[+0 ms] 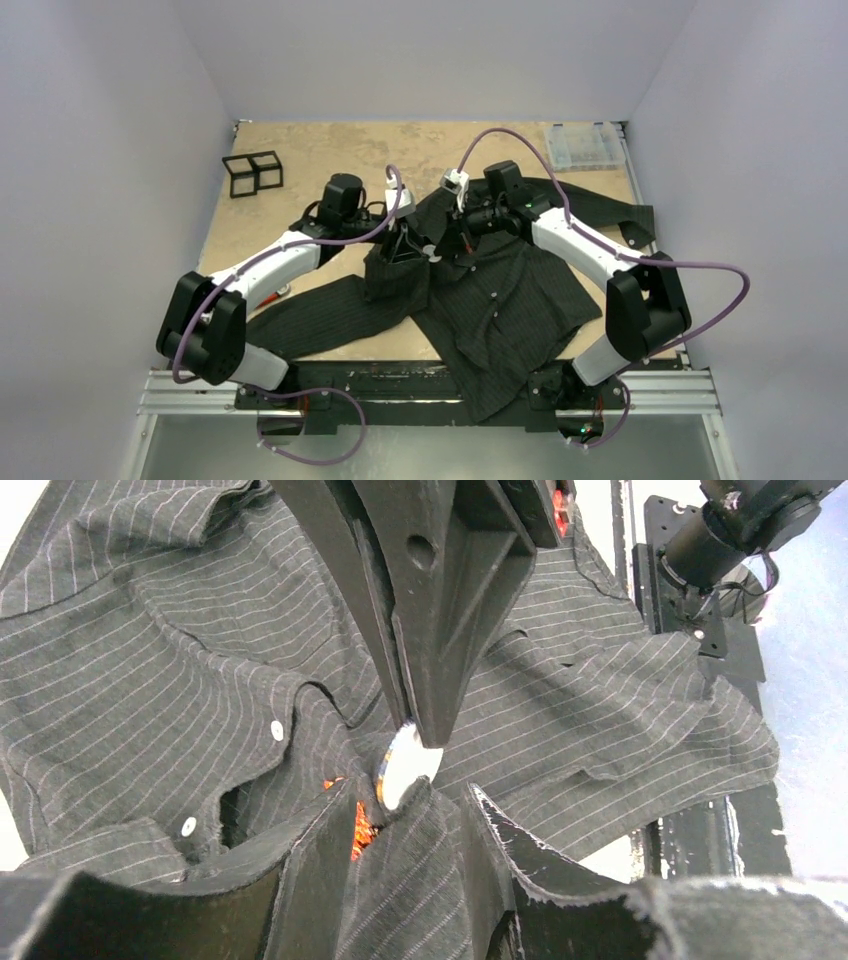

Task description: Remove the brooch from the garment

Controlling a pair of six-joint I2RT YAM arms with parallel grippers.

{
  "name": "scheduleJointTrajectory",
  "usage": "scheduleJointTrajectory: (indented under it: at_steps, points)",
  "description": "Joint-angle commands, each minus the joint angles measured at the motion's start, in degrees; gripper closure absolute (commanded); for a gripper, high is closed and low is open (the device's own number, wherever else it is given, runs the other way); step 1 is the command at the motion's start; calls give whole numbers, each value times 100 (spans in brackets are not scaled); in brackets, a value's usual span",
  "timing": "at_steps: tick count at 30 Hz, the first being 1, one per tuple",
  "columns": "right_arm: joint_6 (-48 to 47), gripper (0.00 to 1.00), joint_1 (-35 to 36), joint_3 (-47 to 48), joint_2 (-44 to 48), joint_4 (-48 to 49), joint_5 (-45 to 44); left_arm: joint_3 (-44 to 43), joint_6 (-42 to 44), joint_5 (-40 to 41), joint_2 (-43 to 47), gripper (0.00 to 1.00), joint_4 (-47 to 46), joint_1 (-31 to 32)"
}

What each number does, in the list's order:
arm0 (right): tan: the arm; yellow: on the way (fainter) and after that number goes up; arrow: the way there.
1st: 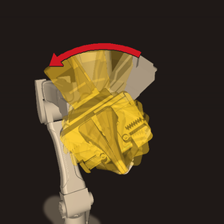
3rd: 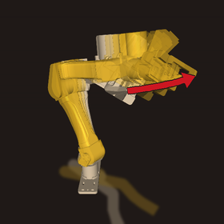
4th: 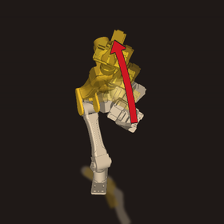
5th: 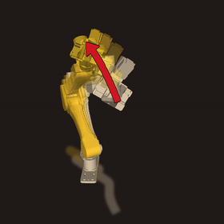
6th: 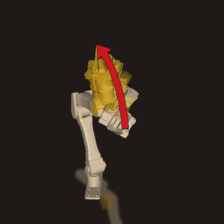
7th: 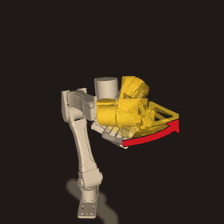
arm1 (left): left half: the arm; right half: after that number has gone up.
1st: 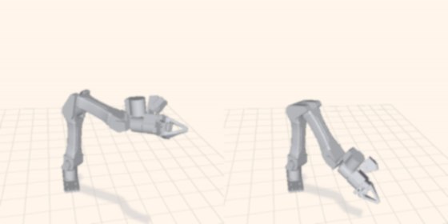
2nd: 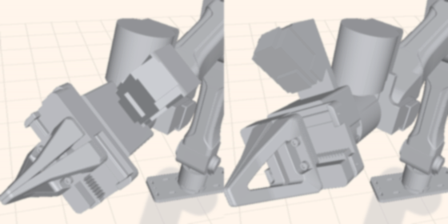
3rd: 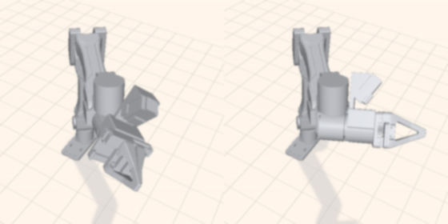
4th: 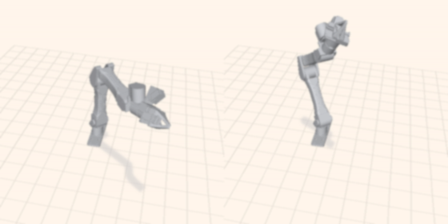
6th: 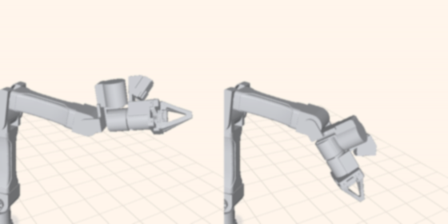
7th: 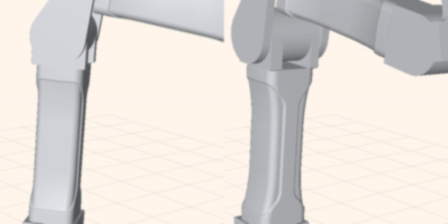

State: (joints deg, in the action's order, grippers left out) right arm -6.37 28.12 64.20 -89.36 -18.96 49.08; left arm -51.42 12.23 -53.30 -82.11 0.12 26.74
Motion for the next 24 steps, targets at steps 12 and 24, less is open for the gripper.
scheduleJointTrajectory:
  at_steps: [12,24]
  points:
    - [-660,100,69,342,-64,-140,487,-601,693,-348,-518,76,490,-11]
    - [-791,100,88,329,-5,-158,568,-736,140,-708,-609,83,358,32]
